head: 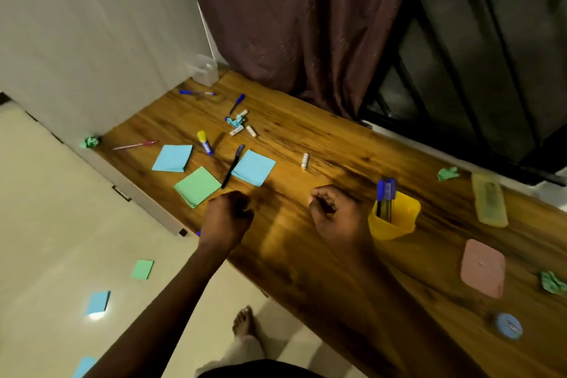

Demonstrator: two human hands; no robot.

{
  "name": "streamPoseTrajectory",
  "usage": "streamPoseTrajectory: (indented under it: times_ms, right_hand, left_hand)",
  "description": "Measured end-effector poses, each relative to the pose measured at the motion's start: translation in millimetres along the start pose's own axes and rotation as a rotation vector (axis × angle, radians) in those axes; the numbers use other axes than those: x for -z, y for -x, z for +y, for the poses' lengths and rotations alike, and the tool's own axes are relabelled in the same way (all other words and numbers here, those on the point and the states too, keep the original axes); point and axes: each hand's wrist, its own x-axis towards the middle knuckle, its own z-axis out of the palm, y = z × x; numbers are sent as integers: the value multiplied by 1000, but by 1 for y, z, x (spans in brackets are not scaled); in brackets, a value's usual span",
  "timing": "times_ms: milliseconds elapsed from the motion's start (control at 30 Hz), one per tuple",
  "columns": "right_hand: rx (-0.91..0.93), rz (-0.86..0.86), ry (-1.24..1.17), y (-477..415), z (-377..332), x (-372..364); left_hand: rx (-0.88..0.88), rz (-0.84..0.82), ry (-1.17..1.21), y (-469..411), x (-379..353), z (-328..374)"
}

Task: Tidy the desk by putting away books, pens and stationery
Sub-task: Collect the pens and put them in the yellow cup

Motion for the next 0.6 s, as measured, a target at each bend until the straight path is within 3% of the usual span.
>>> streamPoseTrajectory:
  times_ms: [300, 433, 600]
  right_hand:
    - [-173, -251, 29, -80, -52, -106]
    - [-279, -292, 48, -122, -62, -162]
    - [-331, -359, 243, -158, -55, -225]
  left_hand:
    - [92, -123, 12, -42, 30, -87]
    - [20, -245, -159, -65, 24, -105]
    - [-96, -303, -226, -69, 21, -110]
